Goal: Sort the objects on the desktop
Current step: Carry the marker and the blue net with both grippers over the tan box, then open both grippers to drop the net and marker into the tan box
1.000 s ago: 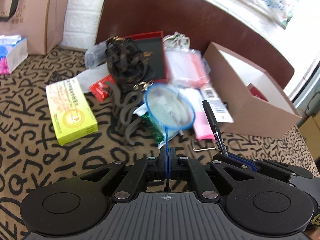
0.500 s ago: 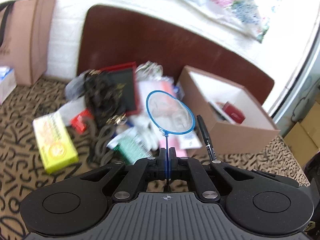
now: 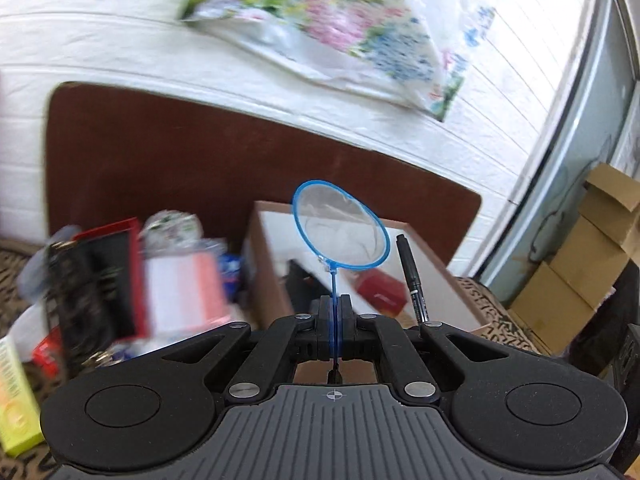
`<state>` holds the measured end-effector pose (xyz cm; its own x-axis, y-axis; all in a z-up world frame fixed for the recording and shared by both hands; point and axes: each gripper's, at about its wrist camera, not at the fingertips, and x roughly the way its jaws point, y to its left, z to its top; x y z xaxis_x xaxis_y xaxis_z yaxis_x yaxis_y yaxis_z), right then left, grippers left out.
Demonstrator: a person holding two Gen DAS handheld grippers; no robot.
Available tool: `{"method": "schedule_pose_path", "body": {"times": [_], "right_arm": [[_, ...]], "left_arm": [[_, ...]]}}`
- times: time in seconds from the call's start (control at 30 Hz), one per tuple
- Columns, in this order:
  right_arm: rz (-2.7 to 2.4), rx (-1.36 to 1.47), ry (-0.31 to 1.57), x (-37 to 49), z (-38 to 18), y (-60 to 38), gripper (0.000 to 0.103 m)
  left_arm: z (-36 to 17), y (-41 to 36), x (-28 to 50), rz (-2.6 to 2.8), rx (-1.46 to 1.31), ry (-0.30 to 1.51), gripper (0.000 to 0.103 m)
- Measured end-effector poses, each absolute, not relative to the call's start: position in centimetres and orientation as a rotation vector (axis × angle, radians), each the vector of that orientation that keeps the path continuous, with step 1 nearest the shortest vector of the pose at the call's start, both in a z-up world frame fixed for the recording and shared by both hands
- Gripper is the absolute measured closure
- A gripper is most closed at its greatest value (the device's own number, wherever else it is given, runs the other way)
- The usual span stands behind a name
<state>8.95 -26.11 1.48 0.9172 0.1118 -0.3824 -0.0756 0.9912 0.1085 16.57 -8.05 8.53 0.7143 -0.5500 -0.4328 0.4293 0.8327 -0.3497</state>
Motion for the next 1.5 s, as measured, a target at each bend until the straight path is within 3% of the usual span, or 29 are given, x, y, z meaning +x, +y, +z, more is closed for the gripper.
{"method": "schedule_pose_path", "body": {"times": [0.43,0.8,0.83,0.9,0.93,0.97,1.0,1.13,1.2,1.27,1.5], "right_arm": [[-0.082,0.145,0.451,15.7,0.2,-34.9,0.093],[-0.095,0.128,0.516,20.8,-2.7,-36.2,0.093],[-0.096,0.12,0.519,21.1,-2.9,-36.1,0.092],[-0.105,0.1,0.519,21.4,-3.2,-35.9,0.092],[-0.113,0.09,0.514,21.5,-3.2,-35.8,0.089],[-0.118,0.079,0.51,21.4,-3.2,-35.8,0.076],[-0.124,0.071,0.502,21.3,-3.1,-35.8,0.06],[-0.145,0.022,0.456,20.2,-2.6,-35.5,0.045],[-0.15,0.019,0.439,19.7,-2.3,-35.5,0.019],[-0.154,0.015,0.424,19.0,-2.1,-35.5,0.005],[-0.125,-0.028,0.455,17.4,-1.7,-34.6,0.0]], "left_arm": [[5.5,-17.0,26.0,-0.604,-0.227,0.635,0.103],[2.9,-18.5,29.6,-0.572,-0.177,0.667,0.103],[2.9,-18.4,29.7,-0.575,-0.178,0.661,0.082],[3.0,-18.0,29.5,-0.565,-0.192,0.636,0.064],[3.2,-17.8,29.3,-0.563,-0.199,0.618,0.036],[3.3,-17.6,29.0,-0.557,-0.201,0.595,0.015],[3.5,-17.4,28.6,-0.543,-0.196,0.564,0.01],[4.3,-17.2,27.2,-0.553,-0.151,0.492,0.003],[4.5,-17.2,26.6,-0.565,-0.15,0.5,0.0],[4.7,-17.1,25.9,-0.565,-0.148,0.502,0.0],[4.6,-16.7,24.0,-0.495,-0.132,0.549,0.0]]}}
